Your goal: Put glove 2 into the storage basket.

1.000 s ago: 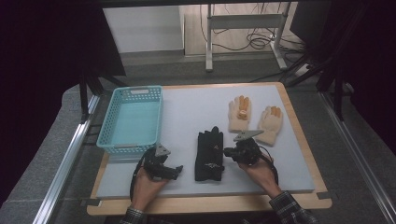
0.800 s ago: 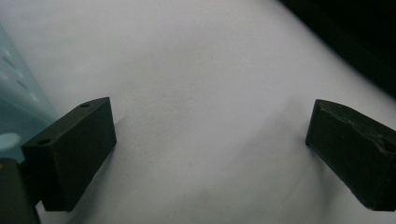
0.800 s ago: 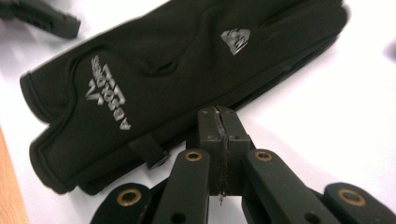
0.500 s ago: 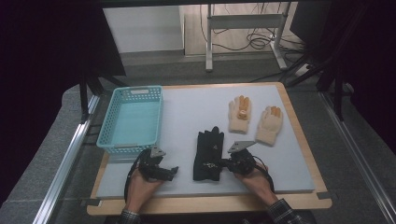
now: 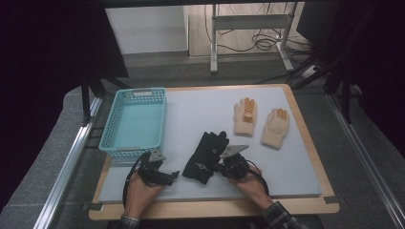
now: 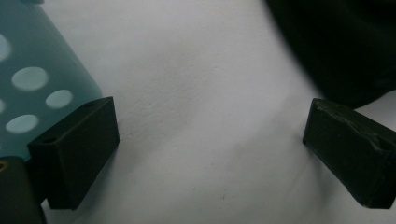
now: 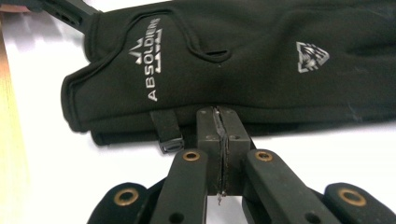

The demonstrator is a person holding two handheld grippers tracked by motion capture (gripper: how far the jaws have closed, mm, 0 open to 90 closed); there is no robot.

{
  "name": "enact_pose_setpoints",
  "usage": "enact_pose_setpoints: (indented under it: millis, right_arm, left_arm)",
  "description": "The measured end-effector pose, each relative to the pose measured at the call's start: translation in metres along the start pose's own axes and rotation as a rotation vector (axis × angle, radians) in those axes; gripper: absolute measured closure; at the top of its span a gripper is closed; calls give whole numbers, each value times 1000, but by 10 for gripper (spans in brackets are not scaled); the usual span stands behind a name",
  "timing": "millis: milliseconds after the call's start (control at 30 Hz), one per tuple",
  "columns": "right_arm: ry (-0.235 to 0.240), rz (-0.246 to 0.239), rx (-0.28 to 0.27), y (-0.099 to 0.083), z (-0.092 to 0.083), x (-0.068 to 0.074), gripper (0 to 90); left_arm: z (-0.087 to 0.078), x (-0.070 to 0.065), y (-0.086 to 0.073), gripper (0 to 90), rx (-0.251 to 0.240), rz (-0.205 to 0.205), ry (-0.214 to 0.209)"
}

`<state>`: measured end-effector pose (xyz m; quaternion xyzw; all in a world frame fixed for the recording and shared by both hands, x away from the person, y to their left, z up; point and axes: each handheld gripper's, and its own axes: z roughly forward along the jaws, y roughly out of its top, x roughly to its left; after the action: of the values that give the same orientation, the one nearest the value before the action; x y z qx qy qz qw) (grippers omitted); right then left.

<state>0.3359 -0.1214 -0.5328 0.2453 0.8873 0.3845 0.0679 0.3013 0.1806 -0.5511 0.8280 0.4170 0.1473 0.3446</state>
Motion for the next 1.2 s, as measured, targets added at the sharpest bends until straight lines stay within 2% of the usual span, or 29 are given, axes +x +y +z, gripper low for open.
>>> enact_pose_setpoints:
  millis: [100, 267, 367, 433, 467, 500, 533, 633, 733, 767, 800, 833, 867, 900, 933, 1000, 1033, 1100, 1133, 1200]
  right_arm:
    - [1, -23, 0, 7, 9, 7, 875]
    - [1, -47, 3, 11, 13, 13, 867]
    - [2, -57, -4, 10, 9, 11, 846]
    - [-20, -60, -21, 8, -2, 9, 811]
    - [-20, -60, -21, 8, -2, 9, 811]
    - [-45, -55, -32, 5, -11, 4, 778]
    - [-45, -55, -32, 5, -11, 4, 778]
    - [-88, -36, -49, -1, -24, -8, 700]
    - [-141, 3, -66, -9, -37, -21, 594]
    - [-182, 19, -77, -15, -46, -28, 523]
    - [-182, 19, -77, -15, -46, -28, 523]
    - [-210, 37, -86, -21, -54, -36, 449]
    - [-210, 37, -86, -21, -54, -36, 449]
    - [-243, 60, -86, -27, -60, -43, 398]
    - [-243, 60, -86, -27, -60, -43, 398]
    - [-263, 84, -79, -33, -65, -52, 342]
    - [-295, 98, -61, -40, -69, -60, 306]
    - [-327, 116, -48, -45, -73, -68, 274]
    - [-327, 116, -48, -45, -73, -68, 274]
    - [-326, 145, -45, -51, -76, -76, 247]
  left_arm:
    - [0, 0, 0, 37, -1, 0, 0]
    - [0, 0, 0, 36, -5, -3, -4]
    - [0, 1, -1, 35, -5, -3, -5]
    - [0, 0, -1, 34, -6, -3, -4]
    - [0, 0, -1, 35, -6, -3, -4]
    - [0, 0, -1, 34, -6, -3, -4]
    - [0, 0, -1, 35, -6, -3, -4]
    - [0, 1, -1, 34, -6, -3, -4]
    - [0, 1, -1, 35, -6, -3, -5]
    - [0, 1, -1, 34, -6, -3, -4]
    - [0, 1, -1, 34, -6, -3, -4]
    - [0, 1, -1, 35, -6, -3, -4]
    - [0, 1, -1, 35, -6, -3, -4]
    - [0, 1, -1, 34, -4, -3, -5]
    - [0, 1, -1, 35, -4, -3, -5]
    - [0, 1, -1, 34, -4, -4, -5]
    - [0, 1, -1, 34, -4, -5, -5]
    - [0, 1, -1, 34, -4, -5, -6]
    - [0, 1, -1, 34, -4, -5, -6]
    - [0, 1, -1, 34, -4, -5, -6]
